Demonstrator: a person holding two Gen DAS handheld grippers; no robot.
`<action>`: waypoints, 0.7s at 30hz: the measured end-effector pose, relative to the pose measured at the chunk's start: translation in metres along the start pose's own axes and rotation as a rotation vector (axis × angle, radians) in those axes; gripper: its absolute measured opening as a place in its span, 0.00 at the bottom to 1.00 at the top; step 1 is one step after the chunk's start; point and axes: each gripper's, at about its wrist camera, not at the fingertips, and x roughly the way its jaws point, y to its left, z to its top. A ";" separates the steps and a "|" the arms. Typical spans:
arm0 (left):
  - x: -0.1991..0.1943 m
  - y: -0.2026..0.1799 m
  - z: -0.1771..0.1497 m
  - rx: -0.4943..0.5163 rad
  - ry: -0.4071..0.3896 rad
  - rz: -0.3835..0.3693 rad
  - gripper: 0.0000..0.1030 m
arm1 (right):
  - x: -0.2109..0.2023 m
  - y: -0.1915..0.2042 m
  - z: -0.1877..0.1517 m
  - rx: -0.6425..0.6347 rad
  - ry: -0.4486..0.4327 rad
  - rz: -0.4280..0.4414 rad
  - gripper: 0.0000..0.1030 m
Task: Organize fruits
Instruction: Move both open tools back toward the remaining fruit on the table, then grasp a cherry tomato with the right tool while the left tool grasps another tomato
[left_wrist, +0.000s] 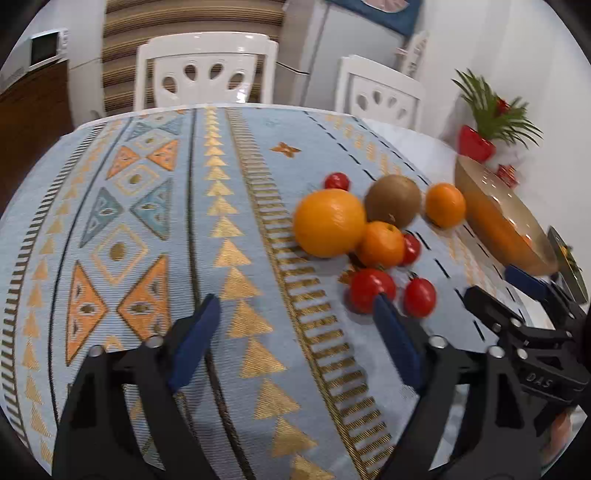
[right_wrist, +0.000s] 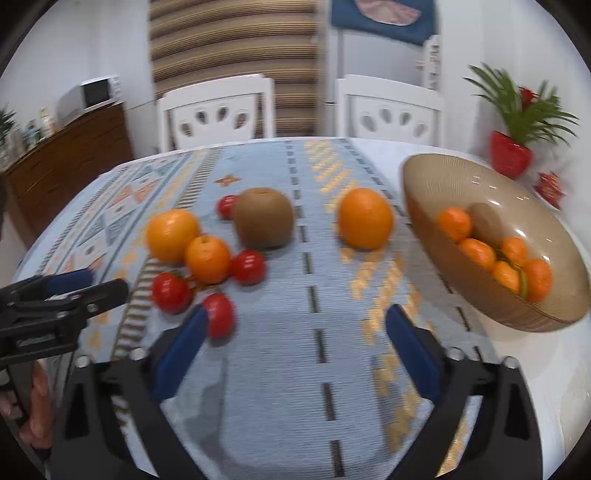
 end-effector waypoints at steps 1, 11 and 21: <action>0.000 -0.003 -0.001 0.014 0.008 -0.014 0.66 | 0.002 0.003 -0.001 -0.019 0.016 0.029 0.68; 0.006 -0.015 0.021 0.061 0.159 -0.231 0.50 | 0.021 0.031 0.008 -0.172 0.154 0.219 0.56; 0.049 -0.018 0.025 0.020 0.197 -0.241 0.48 | 0.046 0.037 0.011 -0.155 0.218 0.221 0.46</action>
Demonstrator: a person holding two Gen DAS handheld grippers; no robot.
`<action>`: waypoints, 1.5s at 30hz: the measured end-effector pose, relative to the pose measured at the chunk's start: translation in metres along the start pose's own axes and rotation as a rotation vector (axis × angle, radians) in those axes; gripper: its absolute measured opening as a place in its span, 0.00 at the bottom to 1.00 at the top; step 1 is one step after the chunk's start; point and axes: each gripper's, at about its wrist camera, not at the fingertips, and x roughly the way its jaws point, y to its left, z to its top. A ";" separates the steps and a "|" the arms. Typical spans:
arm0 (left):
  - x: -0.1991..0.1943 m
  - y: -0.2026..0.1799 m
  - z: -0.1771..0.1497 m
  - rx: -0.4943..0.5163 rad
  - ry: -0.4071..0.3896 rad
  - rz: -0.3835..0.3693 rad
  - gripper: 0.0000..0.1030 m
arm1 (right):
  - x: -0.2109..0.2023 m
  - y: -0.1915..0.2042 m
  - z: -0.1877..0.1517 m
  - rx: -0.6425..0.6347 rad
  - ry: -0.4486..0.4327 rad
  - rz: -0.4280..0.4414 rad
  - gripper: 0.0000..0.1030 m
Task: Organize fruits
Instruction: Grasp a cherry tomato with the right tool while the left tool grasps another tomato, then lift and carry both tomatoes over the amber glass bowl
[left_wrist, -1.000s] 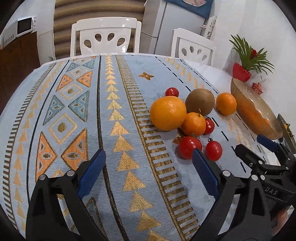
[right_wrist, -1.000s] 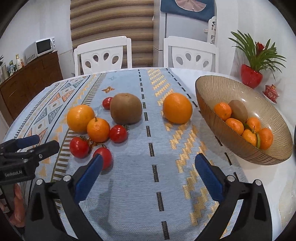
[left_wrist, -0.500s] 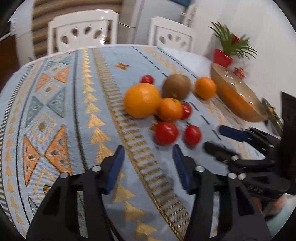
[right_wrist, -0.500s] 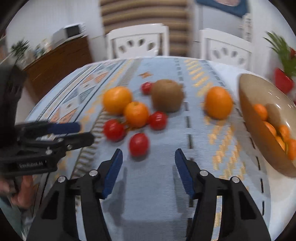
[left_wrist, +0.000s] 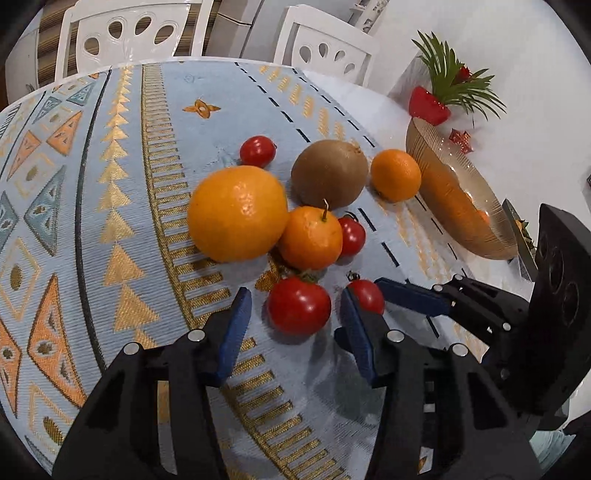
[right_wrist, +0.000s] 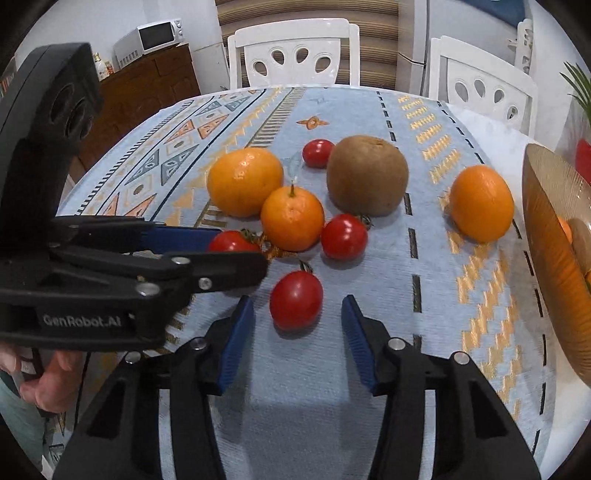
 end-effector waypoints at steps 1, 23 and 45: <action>0.000 0.000 0.000 0.000 -0.003 0.000 0.48 | 0.002 0.001 0.001 -0.002 0.004 -0.005 0.45; -0.029 -0.054 -0.006 0.164 -0.096 0.088 0.32 | -0.049 -0.023 -0.010 0.046 -0.068 -0.093 0.27; 0.073 -0.218 0.091 0.317 -0.085 -0.137 0.32 | -0.145 -0.299 -0.023 0.751 -0.236 -0.354 0.27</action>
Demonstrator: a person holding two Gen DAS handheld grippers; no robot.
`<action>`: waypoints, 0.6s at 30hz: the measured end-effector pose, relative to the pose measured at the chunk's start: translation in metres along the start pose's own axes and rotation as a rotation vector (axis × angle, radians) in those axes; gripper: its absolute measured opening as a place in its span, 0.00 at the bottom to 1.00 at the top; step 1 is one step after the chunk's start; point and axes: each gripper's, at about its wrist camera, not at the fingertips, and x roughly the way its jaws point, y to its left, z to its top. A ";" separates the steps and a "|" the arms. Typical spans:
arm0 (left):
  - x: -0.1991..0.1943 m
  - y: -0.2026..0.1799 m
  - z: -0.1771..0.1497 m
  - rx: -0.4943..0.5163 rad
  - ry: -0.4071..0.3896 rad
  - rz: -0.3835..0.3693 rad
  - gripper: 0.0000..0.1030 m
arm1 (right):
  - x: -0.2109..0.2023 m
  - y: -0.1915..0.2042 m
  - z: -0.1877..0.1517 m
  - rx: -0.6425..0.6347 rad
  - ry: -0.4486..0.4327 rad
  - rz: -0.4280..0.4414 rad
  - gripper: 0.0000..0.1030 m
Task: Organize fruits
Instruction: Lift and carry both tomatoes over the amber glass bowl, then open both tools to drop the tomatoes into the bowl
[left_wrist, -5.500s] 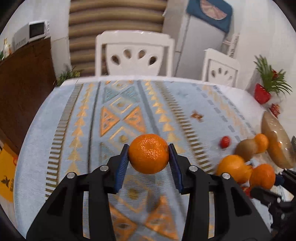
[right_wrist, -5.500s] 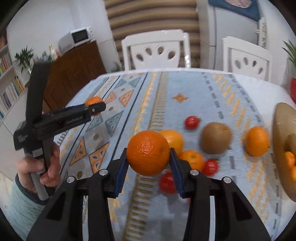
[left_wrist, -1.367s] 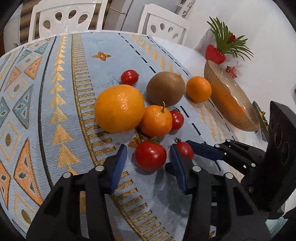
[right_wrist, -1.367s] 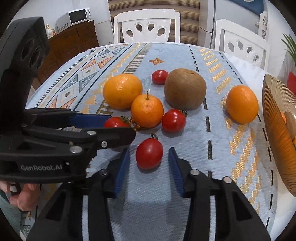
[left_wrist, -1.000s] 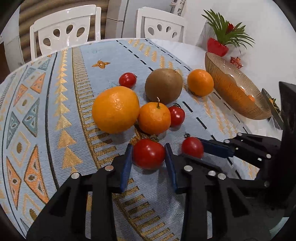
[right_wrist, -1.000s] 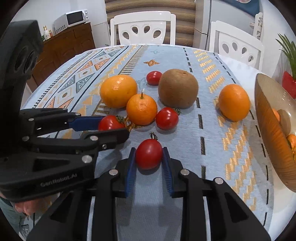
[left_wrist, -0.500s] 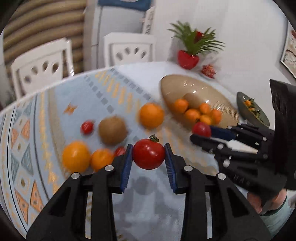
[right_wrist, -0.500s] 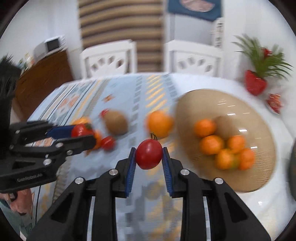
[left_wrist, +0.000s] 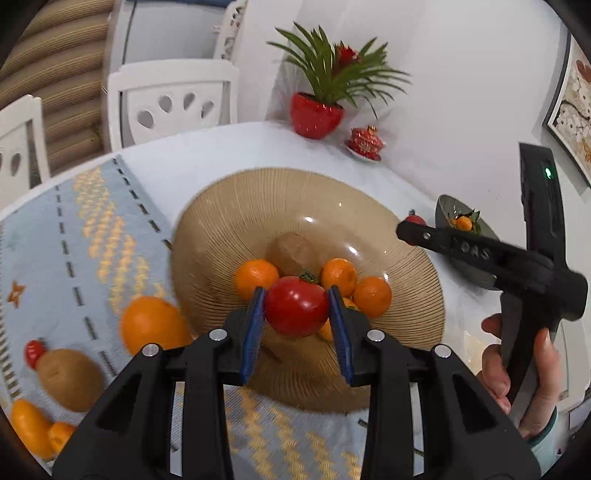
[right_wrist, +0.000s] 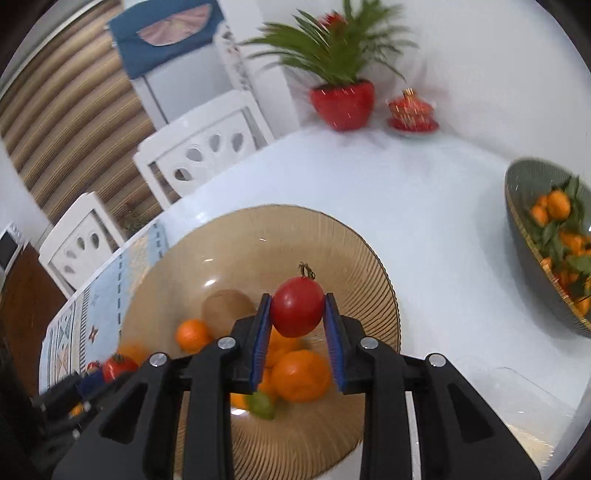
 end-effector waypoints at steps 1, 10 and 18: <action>0.008 0.000 -0.003 -0.004 0.009 0.001 0.32 | 0.008 -0.003 0.000 0.007 0.014 -0.016 0.27; 0.005 0.007 -0.003 -0.048 -0.029 0.039 0.72 | 0.004 -0.004 -0.009 -0.003 -0.020 -0.041 0.49; -0.052 0.033 -0.007 -0.139 -0.103 0.037 0.78 | -0.014 0.016 -0.028 -0.040 -0.013 0.039 0.55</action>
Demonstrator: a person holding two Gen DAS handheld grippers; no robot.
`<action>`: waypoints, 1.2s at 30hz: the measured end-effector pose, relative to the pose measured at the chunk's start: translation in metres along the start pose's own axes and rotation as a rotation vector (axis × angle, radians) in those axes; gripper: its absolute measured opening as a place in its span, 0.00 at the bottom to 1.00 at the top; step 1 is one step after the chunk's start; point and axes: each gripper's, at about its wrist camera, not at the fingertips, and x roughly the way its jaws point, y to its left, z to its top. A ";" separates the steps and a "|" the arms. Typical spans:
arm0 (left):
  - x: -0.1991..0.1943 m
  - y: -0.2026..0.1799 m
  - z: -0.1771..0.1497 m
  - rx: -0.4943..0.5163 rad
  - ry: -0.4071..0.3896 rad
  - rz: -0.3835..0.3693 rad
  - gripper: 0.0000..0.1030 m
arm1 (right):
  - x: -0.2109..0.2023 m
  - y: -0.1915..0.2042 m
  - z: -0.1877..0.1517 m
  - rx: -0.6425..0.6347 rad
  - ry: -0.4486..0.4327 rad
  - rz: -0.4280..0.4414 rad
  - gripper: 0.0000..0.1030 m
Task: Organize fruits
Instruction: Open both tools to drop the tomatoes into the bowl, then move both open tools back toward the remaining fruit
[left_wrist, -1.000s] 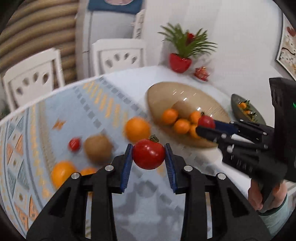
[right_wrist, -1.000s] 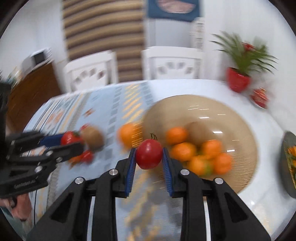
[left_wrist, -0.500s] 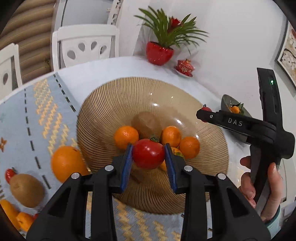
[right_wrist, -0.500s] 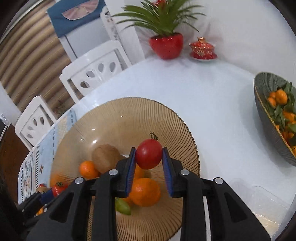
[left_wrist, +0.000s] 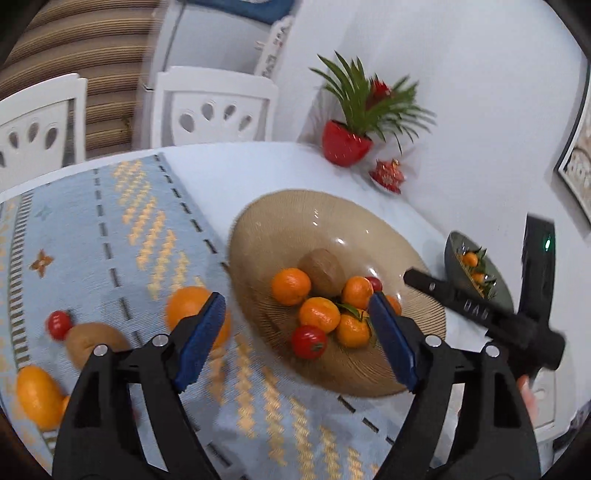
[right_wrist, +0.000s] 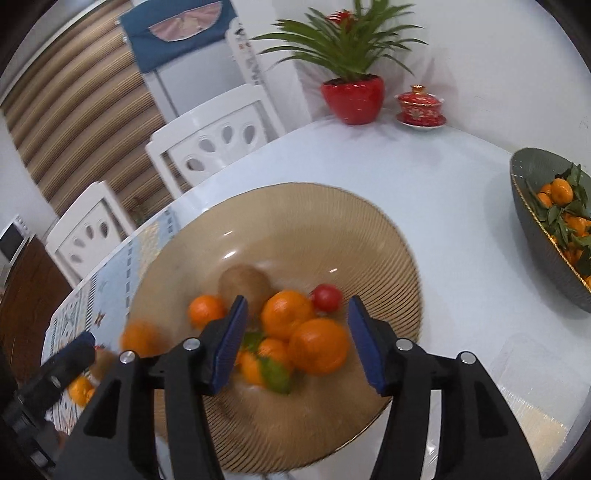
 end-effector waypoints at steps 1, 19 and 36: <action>-0.013 0.006 -0.001 -0.011 -0.018 0.004 0.77 | -0.004 0.008 -0.004 -0.015 -0.002 0.016 0.55; -0.161 0.142 -0.070 -0.319 -0.197 0.203 0.82 | -0.027 0.126 -0.068 -0.201 0.052 0.234 0.61; -0.145 0.158 -0.126 -0.272 -0.154 0.455 0.86 | 0.005 0.187 -0.148 -0.383 0.148 0.238 0.71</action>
